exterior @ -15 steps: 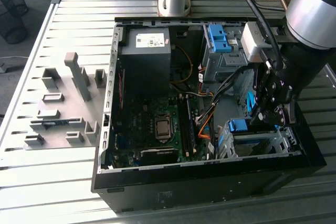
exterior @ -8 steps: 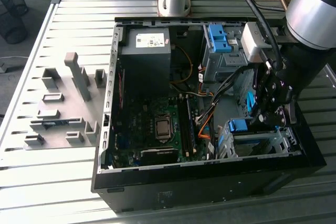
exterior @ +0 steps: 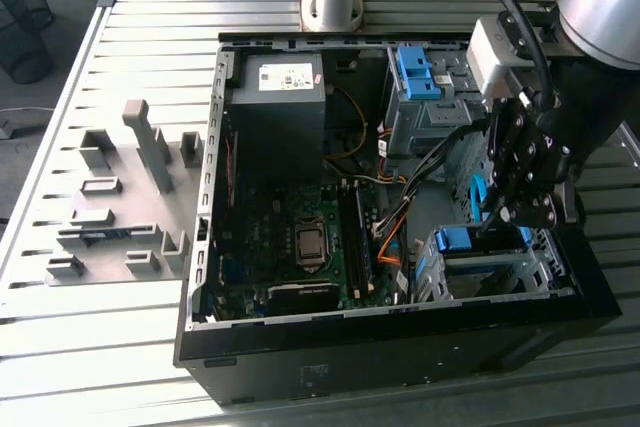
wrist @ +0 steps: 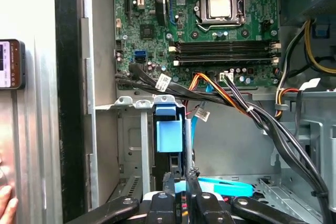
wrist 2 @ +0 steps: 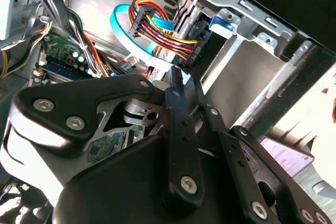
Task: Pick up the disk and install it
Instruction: 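Insert the second disk wire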
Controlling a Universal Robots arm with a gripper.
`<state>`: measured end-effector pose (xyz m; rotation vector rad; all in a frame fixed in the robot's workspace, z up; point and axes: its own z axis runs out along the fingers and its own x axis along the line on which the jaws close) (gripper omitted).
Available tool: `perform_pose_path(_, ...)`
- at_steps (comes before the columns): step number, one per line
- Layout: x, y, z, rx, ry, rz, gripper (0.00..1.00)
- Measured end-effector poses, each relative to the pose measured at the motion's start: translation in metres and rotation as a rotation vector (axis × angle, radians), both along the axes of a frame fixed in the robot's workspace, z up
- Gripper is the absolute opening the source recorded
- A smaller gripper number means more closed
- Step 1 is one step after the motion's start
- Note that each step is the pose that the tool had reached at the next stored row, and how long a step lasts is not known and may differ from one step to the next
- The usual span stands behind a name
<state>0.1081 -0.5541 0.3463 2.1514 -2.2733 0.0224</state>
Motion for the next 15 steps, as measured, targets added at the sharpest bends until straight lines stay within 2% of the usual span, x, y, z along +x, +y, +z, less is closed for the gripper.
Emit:
perform_pose_path(3,0.0000,0.0000,0.0013,0.0003,0.0000,0.000,0.22)
perform_pose_path(4,0.0000,0.0000,0.0014,0.0004,0.0000,0.000,0.16)
perform_pose_path(5,0.0000,0.0000,0.0016,0.0001,0.0001,0.000,0.16)
perform_pose_path(6,0.0000,0.0000,0.0017,0.0000,0.0001,0.000,0.11)
perform_pose_path(15,0.0000,0.0000,0.0028,0.0000,0.0000,0.000,0.11)
